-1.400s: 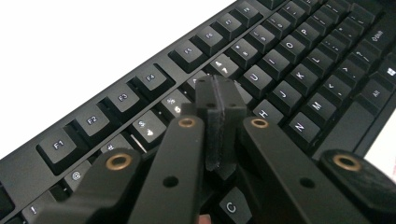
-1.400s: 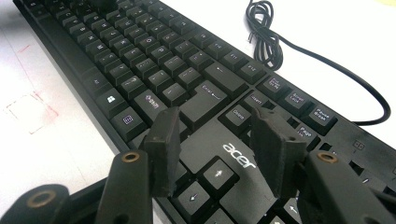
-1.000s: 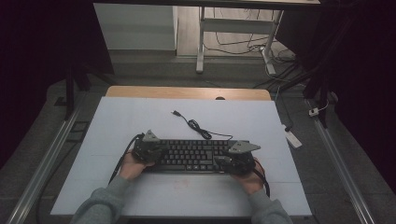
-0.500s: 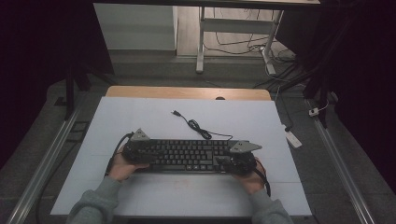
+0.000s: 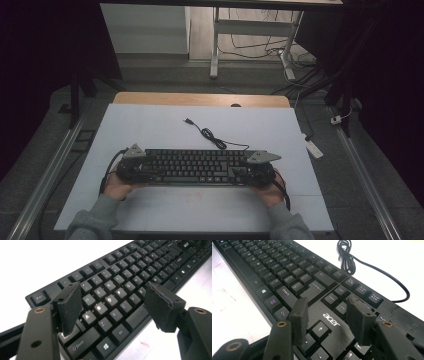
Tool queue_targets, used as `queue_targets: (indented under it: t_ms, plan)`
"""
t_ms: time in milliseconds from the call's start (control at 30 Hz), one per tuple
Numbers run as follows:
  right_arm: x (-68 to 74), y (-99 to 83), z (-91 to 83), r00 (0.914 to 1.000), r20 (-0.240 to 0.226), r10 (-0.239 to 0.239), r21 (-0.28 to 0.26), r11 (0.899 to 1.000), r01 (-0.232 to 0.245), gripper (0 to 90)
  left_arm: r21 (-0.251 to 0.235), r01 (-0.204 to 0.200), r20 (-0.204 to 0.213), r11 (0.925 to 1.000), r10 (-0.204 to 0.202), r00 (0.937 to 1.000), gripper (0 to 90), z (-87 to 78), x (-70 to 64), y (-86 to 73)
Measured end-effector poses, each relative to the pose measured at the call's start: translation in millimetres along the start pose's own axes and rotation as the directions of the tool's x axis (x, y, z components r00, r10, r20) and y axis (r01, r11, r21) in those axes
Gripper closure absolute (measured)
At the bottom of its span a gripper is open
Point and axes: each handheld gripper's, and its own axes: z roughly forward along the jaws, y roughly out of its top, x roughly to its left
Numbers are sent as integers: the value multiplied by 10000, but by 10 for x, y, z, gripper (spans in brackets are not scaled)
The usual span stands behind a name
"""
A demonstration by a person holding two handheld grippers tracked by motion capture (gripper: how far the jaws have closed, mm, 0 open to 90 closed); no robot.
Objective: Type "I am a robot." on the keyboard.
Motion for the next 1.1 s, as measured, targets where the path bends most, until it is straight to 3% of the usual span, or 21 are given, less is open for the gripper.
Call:
queue_targets:
  t_ms: [333, 700, 900, 1100]
  plan:
    - [17, 48, -6, 9999, -52, -121, -130, 9998, 120, 525, -195, 155, -98, 9997, -157, 9998, 299, -139, -11, -131]
    - [105, 194, 53, 9992, -368, -173, -419, 9990, 157, 552, -177, 97, -113, 9998, -99, 9999, 298, -130, -16, -131]
    - [175, 302, 100, 9973, -700, -215, -672, 9976, 168, 662, -183, 24, -101, 9998, -26, 9999, 298, -133, -32, -125]
    - [237, 373, 160, 9897, -1351, -474, -625, 9973, 392, 823, -159, -2, -70, 9999, 1, 10000, 297, -129, -35, -124]
